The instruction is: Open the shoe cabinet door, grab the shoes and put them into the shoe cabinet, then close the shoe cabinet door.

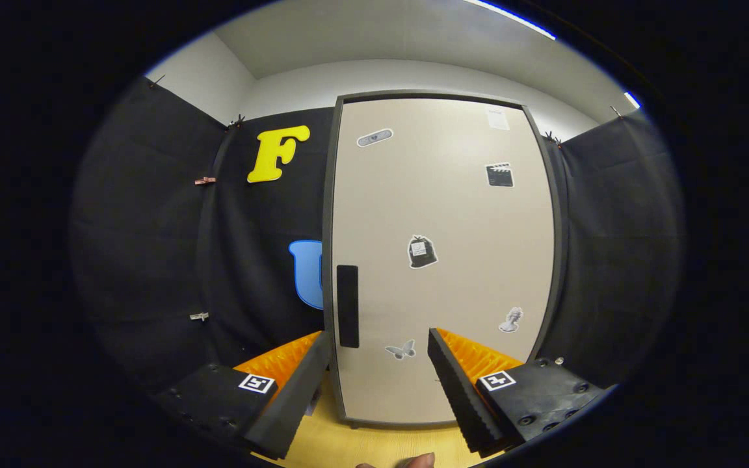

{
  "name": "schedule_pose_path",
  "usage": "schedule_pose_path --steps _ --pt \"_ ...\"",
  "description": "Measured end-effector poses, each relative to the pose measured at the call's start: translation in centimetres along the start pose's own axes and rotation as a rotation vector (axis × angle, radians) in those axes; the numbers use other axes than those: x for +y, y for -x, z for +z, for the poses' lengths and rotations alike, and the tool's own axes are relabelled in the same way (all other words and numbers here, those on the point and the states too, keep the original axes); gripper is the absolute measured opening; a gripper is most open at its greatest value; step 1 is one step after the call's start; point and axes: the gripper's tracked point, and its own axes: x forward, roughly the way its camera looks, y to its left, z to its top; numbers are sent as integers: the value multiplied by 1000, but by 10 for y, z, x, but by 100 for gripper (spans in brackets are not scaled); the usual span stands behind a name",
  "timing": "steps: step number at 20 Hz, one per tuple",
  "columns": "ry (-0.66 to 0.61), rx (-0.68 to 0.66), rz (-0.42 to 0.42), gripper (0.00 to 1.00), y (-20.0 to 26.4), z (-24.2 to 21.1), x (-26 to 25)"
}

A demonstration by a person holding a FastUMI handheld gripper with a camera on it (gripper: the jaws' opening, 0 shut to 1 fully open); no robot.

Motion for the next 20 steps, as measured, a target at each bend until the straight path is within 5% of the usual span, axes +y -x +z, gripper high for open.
schedule_pose_path --steps 13,14,17,20 --pt "39 -8 -29 93 -104 -16 42" --pt "41 -6 -36 84 -109 -18 42" --pt "21 18 -81 82 -127 -29 32" --pt "-87 36 -76 48 -137 -35 31"
